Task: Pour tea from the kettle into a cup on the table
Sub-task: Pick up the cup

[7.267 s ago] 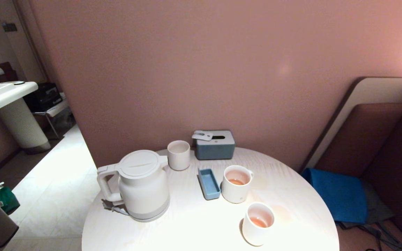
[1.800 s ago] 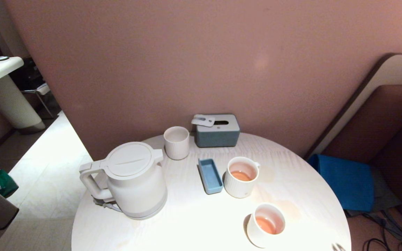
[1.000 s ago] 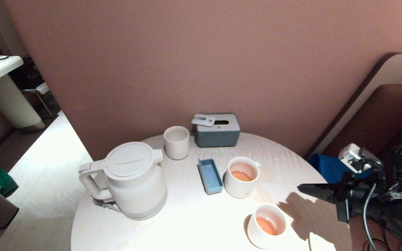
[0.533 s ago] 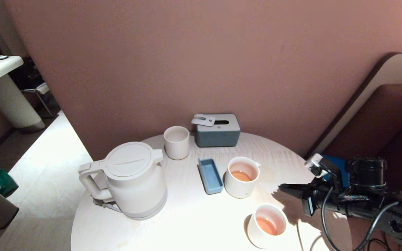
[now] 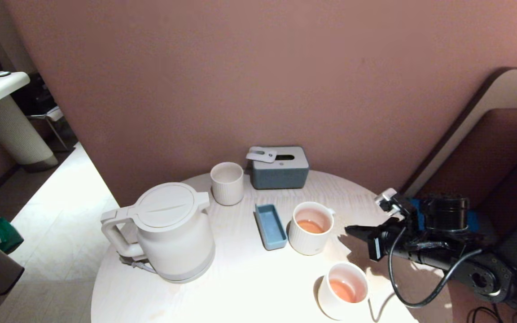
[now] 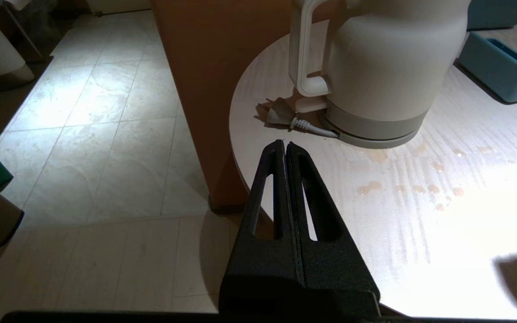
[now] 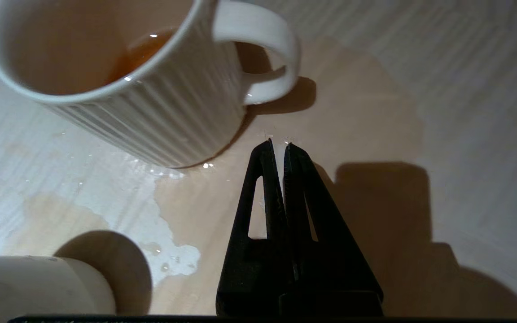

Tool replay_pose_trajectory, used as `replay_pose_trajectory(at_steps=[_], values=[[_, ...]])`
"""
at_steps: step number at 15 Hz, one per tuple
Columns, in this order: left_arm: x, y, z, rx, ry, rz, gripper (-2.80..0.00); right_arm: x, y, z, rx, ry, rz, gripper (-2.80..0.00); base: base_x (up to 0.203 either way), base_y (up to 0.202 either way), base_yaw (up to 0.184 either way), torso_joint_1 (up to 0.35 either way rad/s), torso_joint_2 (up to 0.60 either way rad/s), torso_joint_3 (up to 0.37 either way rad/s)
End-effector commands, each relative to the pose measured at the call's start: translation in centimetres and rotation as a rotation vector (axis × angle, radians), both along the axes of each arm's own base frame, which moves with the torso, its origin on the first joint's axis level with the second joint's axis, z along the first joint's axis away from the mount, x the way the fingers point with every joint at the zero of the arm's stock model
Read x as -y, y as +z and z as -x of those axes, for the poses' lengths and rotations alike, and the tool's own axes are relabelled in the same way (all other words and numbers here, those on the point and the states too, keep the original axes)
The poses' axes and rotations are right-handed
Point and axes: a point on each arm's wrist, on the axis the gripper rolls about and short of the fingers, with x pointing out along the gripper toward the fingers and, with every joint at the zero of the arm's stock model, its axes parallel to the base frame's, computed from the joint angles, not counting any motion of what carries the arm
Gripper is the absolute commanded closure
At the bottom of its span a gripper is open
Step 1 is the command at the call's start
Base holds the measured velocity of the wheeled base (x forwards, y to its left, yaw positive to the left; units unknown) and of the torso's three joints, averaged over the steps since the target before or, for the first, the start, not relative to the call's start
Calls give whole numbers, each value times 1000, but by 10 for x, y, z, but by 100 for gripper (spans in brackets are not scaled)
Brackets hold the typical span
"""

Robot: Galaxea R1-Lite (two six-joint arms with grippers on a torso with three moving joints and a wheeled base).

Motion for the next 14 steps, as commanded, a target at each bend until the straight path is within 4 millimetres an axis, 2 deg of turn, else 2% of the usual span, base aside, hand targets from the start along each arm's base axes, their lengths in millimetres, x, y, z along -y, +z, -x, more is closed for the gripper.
replay_pose_trajectory(at_steps=[1, 5, 10, 11, 14], values=[[0, 0, 0, -1, 0, 0, 0, -10, -3, -6, 6, -5, 11, 0, 0, 0, 0, 0, 0, 0], [0, 0, 0, -1, 0, -1, 0, -12, -7, -12, 20, -12, 9, 0, 0, 0, 0, 0, 0, 0], [0, 0, 0, -1, 0, -1, 0, -3, -1, -19, 49, -58, 9, 0, 0, 0, 0, 0, 0, 0], [0, 0, 0, -1, 0, 0, 0, -2, -3, -18, 48, -61, 11, -280, 0, 0, 0, 0, 0, 0], [0, 0, 0, -1, 0, 0, 0, -5, 5, -19, 78, -82, -64, -280, 0, 0, 0, 0, 0, 0]])
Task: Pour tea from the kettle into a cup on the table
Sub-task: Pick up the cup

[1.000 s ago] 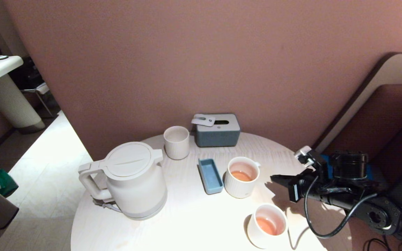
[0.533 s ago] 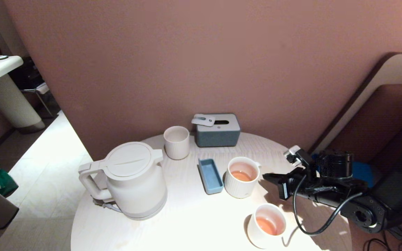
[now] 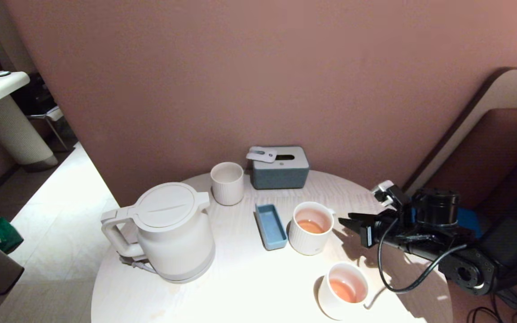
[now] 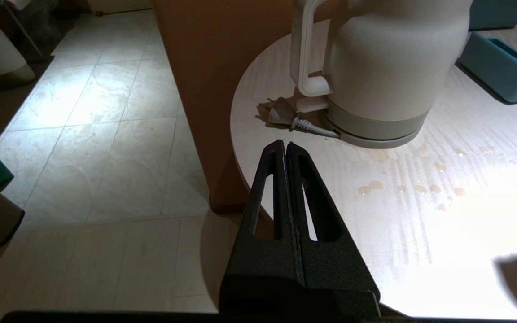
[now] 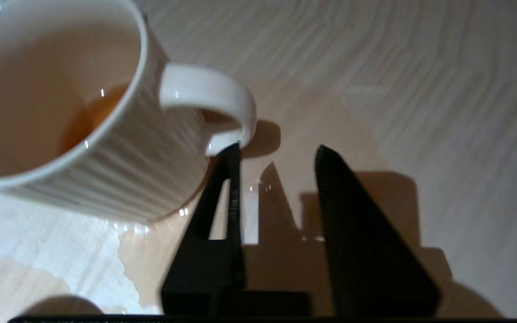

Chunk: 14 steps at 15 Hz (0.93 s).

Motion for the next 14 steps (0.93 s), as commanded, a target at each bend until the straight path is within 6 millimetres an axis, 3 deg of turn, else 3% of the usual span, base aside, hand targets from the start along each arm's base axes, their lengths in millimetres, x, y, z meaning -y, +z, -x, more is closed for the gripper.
replay_pose_trajectory(at_steps=[1, 5, 14], values=[[0, 0, 0, 0, 0, 0, 0, -3, 2, 0, 9, 7, -23, -280, 0, 0, 0, 0, 0, 0], [0, 0, 0, 0, 0, 1, 0, -3, -1, -1, 3, 6, -18, -280, 0, 0, 0, 0, 0, 0], [0, 0, 0, 0, 0, 1, 0, -6, -44, -15, 149, 16, -17, -280, 0, 0, 0, 0, 0, 0]])
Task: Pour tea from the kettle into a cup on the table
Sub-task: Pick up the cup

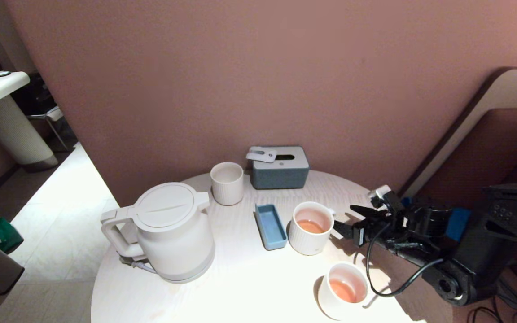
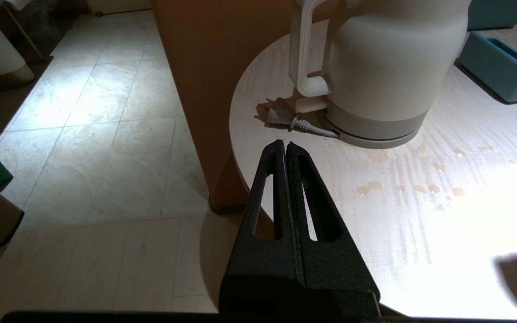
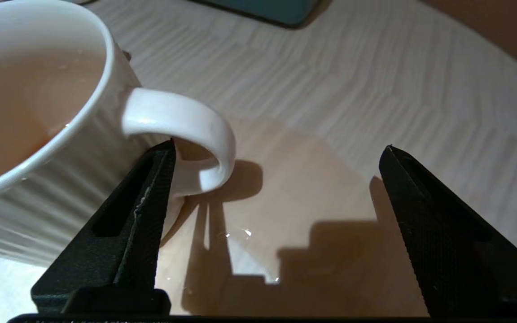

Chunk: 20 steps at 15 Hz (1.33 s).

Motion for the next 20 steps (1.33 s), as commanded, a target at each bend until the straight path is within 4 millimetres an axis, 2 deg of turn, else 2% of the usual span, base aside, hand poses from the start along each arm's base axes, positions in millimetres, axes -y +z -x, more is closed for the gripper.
replay_pose_trajectory(at_steps=[1, 6, 15, 20], values=[[0, 0, 0, -1, 0, 0, 0, -1, -16, -1, -14, 11, -2, -280, 0, 0, 0, 0, 0, 0], [0, 0, 0, -1, 0, 0, 0, -1, -21, -2, -24, 25, -7, -280, 0, 0, 0, 0, 0, 0], [0, 0, 0, -1, 0, -1, 0, -6, -7, -15, 43, 29, -19, -280, 0, 0, 0, 0, 0, 0], [0, 0, 0, -1, 0, 0, 0, -13, -7, -21, 37, 42, -26, -280, 0, 0, 0, 0, 0, 0]])
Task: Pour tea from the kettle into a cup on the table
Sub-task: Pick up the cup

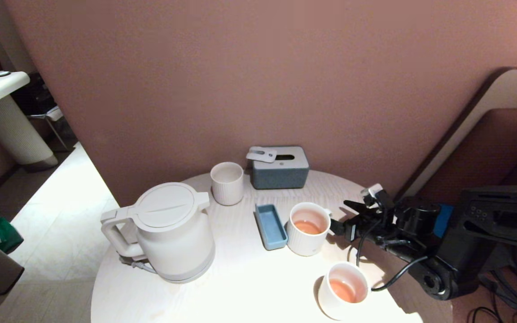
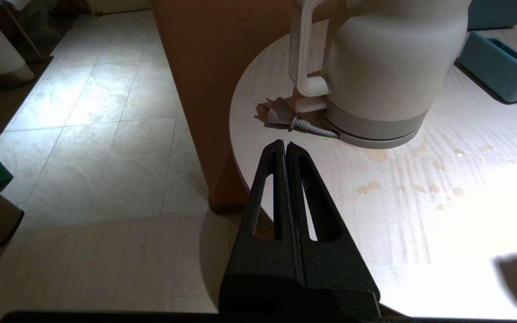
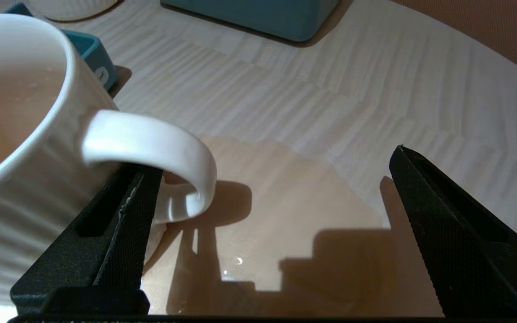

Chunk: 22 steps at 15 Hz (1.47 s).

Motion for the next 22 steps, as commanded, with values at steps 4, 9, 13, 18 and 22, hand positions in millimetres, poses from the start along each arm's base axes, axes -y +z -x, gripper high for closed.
replay_pose_trajectory(at_steps=[4, 9, 13, 18, 22], values=[[0, 0, 0, -1, 0, 0, 0, -13, 5, -10, -14, 24, 3, -280, 0, 0, 0, 0, 0, 0], [0, 0, 0, -1, 0, 0, 0, -14, 7, -11, -15, -4, 9, -280, 0, 0, 0, 0, 0, 0], [0, 0, 0, -1, 0, 0, 0, -14, 11, -18, 10, -38, 10, -280, 0, 0, 0, 0, 0, 0], [0, 0, 0, -1, 0, 0, 0, -15, 11, -21, 10, -60, -8, -280, 0, 0, 0, 0, 0, 0], [0, 0, 0, -1, 0, 0, 0, -16, 10, -20, 9, -61, -7, -280, 0, 0, 0, 0, 0, 0]])
